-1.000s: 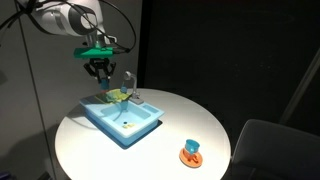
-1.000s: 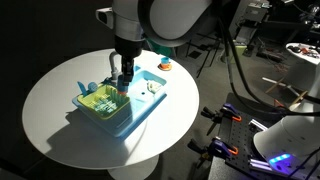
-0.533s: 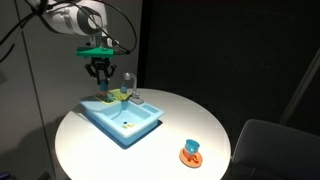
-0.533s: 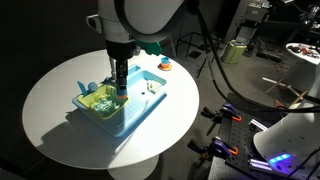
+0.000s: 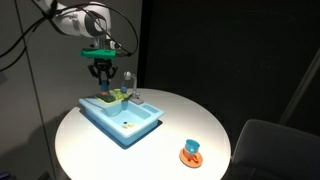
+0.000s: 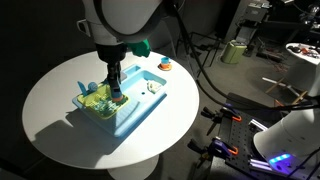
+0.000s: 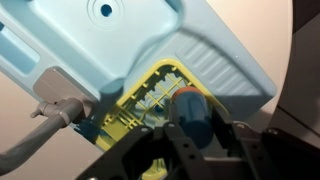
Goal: Move the stacked cups from the table to the plate rack on the toy sink
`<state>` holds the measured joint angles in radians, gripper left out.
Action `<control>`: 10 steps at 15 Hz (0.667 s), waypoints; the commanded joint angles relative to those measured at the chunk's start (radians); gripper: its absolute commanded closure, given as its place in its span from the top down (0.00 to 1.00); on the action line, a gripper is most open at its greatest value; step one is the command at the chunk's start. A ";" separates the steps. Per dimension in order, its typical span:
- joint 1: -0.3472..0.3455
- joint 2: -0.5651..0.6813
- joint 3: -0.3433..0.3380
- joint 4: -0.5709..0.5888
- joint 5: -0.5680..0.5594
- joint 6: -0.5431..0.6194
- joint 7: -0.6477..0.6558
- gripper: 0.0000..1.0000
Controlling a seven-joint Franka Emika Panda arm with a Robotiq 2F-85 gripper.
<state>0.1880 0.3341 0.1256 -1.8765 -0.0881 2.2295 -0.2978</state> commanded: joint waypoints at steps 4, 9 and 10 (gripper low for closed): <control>-0.013 0.070 0.015 0.095 -0.010 -0.017 0.007 0.13; -0.008 0.086 0.022 0.095 -0.009 -0.010 0.007 0.13; -0.006 0.089 0.024 0.094 -0.009 -0.010 0.009 0.13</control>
<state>0.1885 0.4072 0.1313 -1.8047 -0.0884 2.2297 -0.2978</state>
